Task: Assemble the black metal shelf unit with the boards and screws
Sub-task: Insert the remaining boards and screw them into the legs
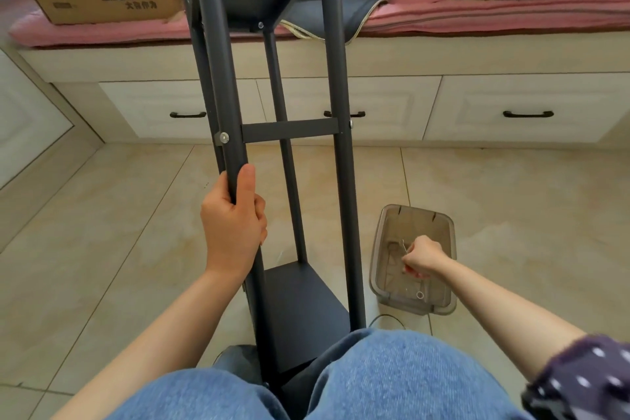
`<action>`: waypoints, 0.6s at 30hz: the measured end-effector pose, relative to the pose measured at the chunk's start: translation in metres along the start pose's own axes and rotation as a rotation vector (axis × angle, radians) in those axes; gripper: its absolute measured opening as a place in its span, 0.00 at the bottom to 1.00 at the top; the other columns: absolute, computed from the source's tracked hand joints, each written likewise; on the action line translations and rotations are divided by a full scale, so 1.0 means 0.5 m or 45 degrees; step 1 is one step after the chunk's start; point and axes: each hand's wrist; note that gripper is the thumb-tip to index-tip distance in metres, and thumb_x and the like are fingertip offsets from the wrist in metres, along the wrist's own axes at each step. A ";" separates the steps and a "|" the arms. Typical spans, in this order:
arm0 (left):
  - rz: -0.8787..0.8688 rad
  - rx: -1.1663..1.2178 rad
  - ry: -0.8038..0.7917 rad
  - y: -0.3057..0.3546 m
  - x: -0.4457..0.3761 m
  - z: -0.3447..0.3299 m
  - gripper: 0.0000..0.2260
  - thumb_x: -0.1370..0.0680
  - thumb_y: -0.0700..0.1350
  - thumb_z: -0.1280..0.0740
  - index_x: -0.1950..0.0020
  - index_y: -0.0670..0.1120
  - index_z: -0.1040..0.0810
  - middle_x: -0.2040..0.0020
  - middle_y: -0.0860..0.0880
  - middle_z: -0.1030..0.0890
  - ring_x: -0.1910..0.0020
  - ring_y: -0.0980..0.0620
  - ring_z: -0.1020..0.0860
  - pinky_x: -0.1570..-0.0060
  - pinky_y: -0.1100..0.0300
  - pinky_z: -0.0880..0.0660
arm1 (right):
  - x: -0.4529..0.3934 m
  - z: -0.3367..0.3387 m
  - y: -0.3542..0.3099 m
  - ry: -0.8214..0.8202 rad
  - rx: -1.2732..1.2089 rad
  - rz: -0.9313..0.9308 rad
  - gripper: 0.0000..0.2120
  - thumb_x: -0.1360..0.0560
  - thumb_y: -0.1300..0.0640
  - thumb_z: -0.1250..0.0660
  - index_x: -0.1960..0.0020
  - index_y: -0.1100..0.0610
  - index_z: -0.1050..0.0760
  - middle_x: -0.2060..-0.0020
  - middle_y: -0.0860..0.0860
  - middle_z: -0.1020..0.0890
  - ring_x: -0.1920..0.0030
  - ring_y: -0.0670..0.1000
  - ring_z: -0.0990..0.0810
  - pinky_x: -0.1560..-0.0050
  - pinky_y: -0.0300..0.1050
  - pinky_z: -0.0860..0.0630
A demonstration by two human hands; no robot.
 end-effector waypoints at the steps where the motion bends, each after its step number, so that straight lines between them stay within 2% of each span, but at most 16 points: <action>1: 0.000 -0.003 0.001 -0.001 -0.001 0.000 0.16 0.16 0.52 0.39 0.60 0.44 0.31 0.69 0.40 0.30 0.79 0.52 0.34 0.82 0.62 0.36 | -0.008 -0.008 0.002 -0.008 -0.014 -0.040 0.13 0.25 0.68 0.37 0.66 0.63 0.20 0.75 0.53 0.19 0.77 0.49 0.25 0.76 0.38 0.27; 2: -0.001 -0.005 -0.001 0.000 0.000 -0.003 0.16 0.16 0.52 0.39 0.59 0.43 0.31 0.69 0.40 0.30 0.80 0.51 0.34 0.82 0.62 0.36 | -0.014 -0.011 0.008 0.003 -0.039 -0.076 0.11 0.26 0.68 0.38 0.64 0.65 0.20 0.74 0.54 0.19 0.77 0.49 0.25 0.79 0.36 0.29; 5: -0.002 -0.028 0.008 0.000 0.000 0.000 0.17 0.17 0.52 0.38 0.59 0.42 0.31 0.69 0.40 0.30 0.80 0.51 0.34 0.82 0.62 0.36 | -0.029 -0.027 0.017 0.020 -0.141 -0.135 0.06 0.25 0.70 0.37 0.57 0.68 0.21 0.64 0.60 0.18 0.76 0.50 0.24 0.82 0.33 0.34; 8: -0.011 -0.026 0.005 -0.001 0.003 0.000 0.17 0.17 0.52 0.38 0.60 0.43 0.31 0.70 0.41 0.30 0.80 0.52 0.34 0.82 0.62 0.36 | -0.042 -0.031 0.027 -0.017 -0.087 -0.148 0.08 0.23 0.64 0.33 0.60 0.65 0.19 0.74 0.55 0.19 0.83 0.47 0.26 0.81 0.34 0.33; 10: -0.027 -0.031 -0.009 -0.001 0.003 -0.001 0.16 0.17 0.52 0.38 0.61 0.44 0.31 0.70 0.40 0.30 0.80 0.52 0.34 0.83 0.62 0.36 | -0.049 -0.030 0.031 -0.009 -0.092 -0.138 0.12 0.22 0.59 0.33 0.60 0.65 0.19 0.75 0.53 0.19 0.83 0.46 0.26 0.79 0.36 0.31; 15: -0.013 -0.031 -0.033 -0.001 0.001 -0.001 0.17 0.17 0.52 0.38 0.61 0.44 0.31 0.71 0.42 0.30 0.80 0.52 0.34 0.82 0.63 0.36 | -0.028 0.000 -0.016 0.124 -0.131 0.084 0.16 0.20 0.57 0.37 0.62 0.63 0.19 0.69 0.53 0.15 0.74 0.47 0.20 0.64 0.43 0.21; 18: -0.014 -0.035 -0.042 -0.001 0.004 0.000 0.16 0.17 0.52 0.38 0.61 0.44 0.30 0.72 0.45 0.30 0.80 0.52 0.33 0.82 0.63 0.35 | 0.020 0.062 -0.090 0.229 -0.330 0.277 0.14 0.19 0.59 0.39 0.55 0.62 0.18 0.63 0.55 0.14 0.63 0.51 0.17 0.55 0.48 0.20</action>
Point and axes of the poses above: each hand's wrist, its own x-axis away from the middle knuckle, its own z-axis out of the back of the hand, y = z × x
